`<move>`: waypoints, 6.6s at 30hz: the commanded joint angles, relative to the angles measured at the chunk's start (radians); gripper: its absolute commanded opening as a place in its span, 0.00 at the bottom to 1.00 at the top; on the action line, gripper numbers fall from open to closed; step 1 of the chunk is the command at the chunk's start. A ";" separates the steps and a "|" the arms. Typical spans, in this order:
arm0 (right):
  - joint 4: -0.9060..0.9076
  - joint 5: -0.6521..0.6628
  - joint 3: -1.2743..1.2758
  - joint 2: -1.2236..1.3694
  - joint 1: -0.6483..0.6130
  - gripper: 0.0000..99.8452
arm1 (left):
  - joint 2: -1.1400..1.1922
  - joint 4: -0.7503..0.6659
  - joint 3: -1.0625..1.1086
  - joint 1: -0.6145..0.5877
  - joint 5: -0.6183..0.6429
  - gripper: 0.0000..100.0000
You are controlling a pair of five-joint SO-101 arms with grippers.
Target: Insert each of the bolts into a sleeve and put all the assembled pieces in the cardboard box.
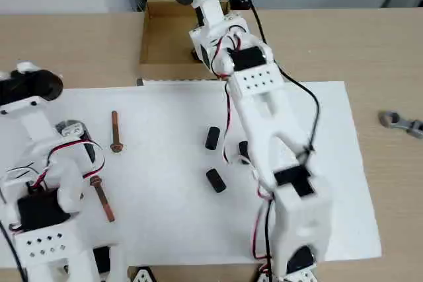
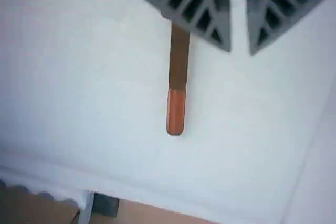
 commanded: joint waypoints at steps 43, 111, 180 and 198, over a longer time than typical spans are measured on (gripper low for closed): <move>0.972 -0.035 -0.594 -0.093 0.018 0.00 | 0.786 0.258 -0.441 -0.287 0.129 0.12; 0.967 -0.066 0.373 -0.670 0.206 0.00 | 0.486 0.348 -0.547 -0.298 0.055 0.01; 0.374 -0.120 1.132 -0.750 0.025 0.16 | 0.161 0.172 -0.206 -0.255 -0.046 0.01; 0.211 -0.129 1.134 -0.576 0.028 0.16 | 0.161 0.172 -0.206 -0.255 -0.048 0.01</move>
